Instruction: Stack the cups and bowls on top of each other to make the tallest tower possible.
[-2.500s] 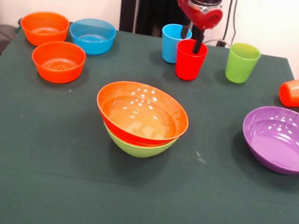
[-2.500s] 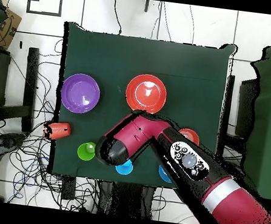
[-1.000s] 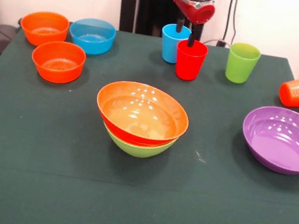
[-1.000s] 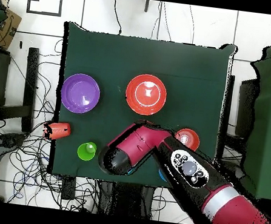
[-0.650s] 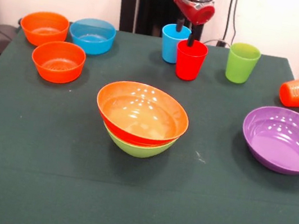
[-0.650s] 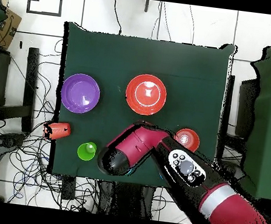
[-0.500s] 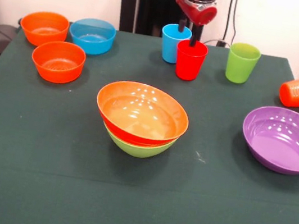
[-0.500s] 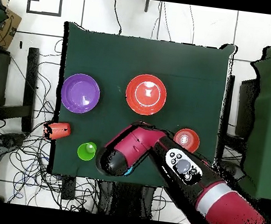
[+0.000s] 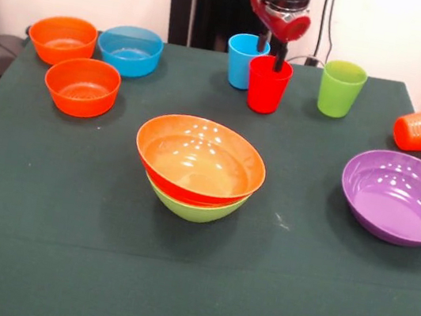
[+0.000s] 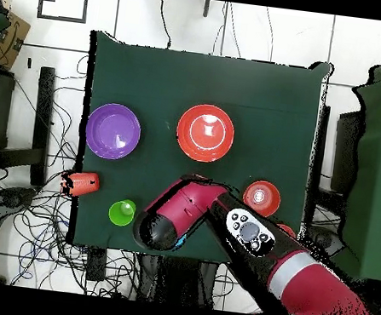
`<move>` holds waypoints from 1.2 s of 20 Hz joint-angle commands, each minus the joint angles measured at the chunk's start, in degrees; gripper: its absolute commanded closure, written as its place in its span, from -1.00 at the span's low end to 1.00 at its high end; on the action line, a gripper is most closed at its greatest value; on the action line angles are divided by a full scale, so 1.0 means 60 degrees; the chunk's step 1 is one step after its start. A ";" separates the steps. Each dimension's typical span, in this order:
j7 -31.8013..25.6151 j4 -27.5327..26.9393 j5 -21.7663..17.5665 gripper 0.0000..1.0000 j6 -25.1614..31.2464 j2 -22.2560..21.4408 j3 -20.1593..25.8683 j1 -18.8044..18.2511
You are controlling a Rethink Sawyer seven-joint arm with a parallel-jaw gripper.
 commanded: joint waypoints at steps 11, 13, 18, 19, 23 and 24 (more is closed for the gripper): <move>0.0695 -0.0488 -0.0819 -1.00 -0.0543 0.0538 -0.0982 0.0223; 0.0659 -0.0479 -0.0765 -1.00 -0.0528 0.0501 -0.0970 0.0208; 0.0835 -0.0473 -0.0811 -1.00 -0.0630 0.0554 -0.1037 0.0339; 0.0878 -0.0465 -0.0819 -1.00 -0.0655 0.0564 -0.1053 0.0368; 0.1086 -0.0425 -0.0843 -1.00 -0.0750 0.0566 -0.1135 0.0521; 0.1144 -0.0429 -0.0861 -1.00 -0.0796 0.0586 -0.1169 0.0577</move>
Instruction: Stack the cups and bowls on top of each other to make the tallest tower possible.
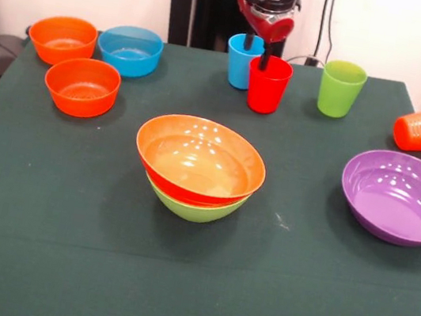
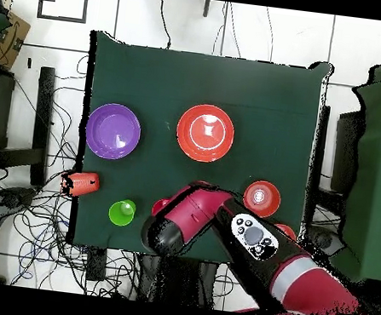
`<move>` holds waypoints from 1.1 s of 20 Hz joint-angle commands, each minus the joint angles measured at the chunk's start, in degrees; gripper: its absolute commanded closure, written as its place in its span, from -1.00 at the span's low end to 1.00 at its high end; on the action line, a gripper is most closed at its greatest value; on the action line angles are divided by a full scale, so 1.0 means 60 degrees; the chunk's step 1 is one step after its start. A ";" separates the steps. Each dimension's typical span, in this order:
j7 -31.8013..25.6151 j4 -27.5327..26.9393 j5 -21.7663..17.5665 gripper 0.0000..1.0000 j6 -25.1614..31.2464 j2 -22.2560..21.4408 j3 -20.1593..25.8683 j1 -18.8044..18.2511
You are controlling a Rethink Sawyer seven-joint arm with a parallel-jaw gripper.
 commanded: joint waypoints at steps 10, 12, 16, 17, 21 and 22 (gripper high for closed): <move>0.1805 -0.0393 -0.0802 -1.00 -0.1092 0.0524 -0.0870 0.1225; 0.1924 -0.0343 -0.0810 -1.00 -0.1216 0.0490 -0.0963 0.1352; 0.2045 -0.0189 -0.0657 -1.00 -0.1471 0.0356 -0.1137 0.1587; 0.2101 -0.0166 -0.0622 -1.00 -0.1537 0.0331 -0.1183 0.1667; 0.2347 -0.0263 -0.0674 -1.00 -0.1748 0.0379 -0.1557 0.2133; 0.2401 -0.0305 -0.0731 -1.00 -0.1771 0.0412 -0.1682 0.2269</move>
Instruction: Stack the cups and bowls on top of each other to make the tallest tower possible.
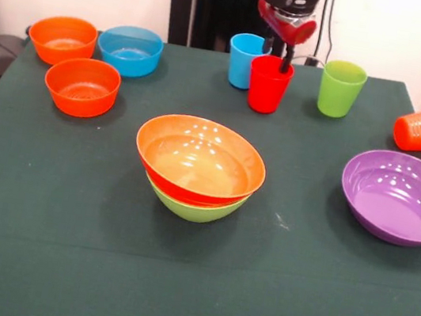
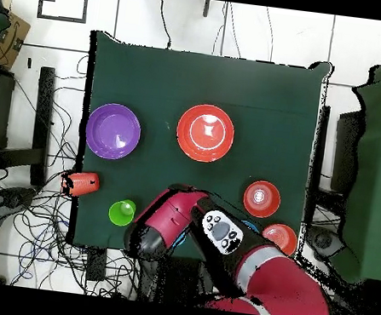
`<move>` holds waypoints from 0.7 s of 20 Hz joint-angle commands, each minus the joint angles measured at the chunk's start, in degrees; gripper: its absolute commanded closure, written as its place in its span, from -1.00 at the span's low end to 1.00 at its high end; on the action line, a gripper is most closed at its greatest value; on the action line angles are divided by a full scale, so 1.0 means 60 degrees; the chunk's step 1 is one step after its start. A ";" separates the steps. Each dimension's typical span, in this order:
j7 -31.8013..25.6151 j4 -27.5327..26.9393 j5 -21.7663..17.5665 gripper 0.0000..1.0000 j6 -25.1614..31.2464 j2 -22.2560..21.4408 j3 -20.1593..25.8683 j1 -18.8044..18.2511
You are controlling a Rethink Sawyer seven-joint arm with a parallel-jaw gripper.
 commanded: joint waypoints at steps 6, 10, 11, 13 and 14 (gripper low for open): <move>0.1428 -0.0498 -0.0503 -1.00 -0.0804 0.0432 -0.0914 0.0255; 0.1534 -0.0537 -0.0578 -1.00 -0.0992 0.0548 -0.1091 0.0421; 0.1504 -0.0543 -0.0558 -1.00 -0.1008 0.0549 -0.1103 0.0416; 0.1485 -0.0534 -0.0528 -1.00 -0.1037 0.0531 -0.1130 0.0435; 0.1486 -0.0540 -0.0513 -1.00 -0.1042 0.0535 -0.1139 0.0456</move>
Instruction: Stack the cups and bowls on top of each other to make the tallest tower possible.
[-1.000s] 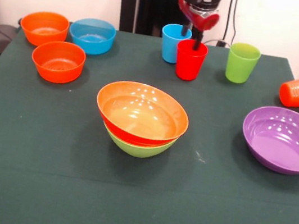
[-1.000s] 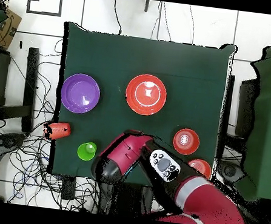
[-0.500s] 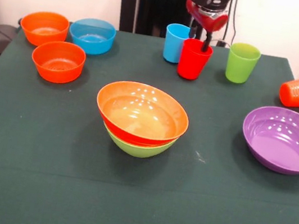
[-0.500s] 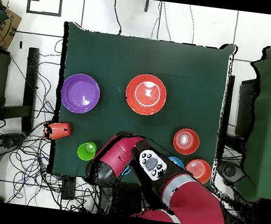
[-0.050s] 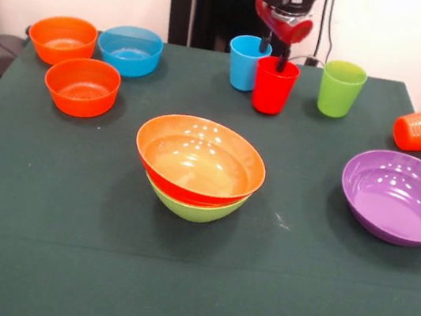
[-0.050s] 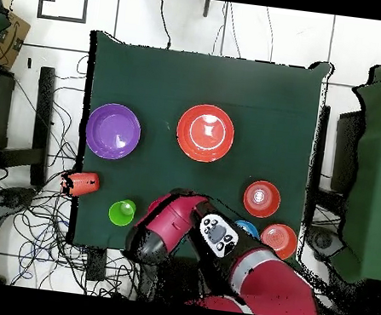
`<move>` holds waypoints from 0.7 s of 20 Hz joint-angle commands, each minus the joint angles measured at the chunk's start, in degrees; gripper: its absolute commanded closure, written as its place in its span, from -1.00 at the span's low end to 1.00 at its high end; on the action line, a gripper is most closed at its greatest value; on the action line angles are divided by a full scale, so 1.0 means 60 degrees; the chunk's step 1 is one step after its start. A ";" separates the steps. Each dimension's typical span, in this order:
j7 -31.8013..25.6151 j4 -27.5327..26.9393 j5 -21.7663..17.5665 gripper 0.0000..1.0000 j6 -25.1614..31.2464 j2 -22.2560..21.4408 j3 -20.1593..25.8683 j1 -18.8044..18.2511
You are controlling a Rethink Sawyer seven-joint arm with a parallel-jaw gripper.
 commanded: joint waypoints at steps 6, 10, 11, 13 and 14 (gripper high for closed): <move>0.1390 -0.0587 -0.0362 -1.00 -0.0524 0.0554 -0.0409 0.0141; 0.1402 -0.0758 -0.0369 -1.00 -0.0597 0.0719 -0.0465 0.0139; 0.1443 -0.0779 -0.0348 -1.00 -0.0598 0.0729 -0.0479 0.0167; 0.1498 -0.0808 -0.0274 -1.00 -0.0608 0.0739 -0.0476 0.0166; 0.1546 -0.0827 -0.0266 -1.00 -0.0646 0.0746 -0.0488 0.0169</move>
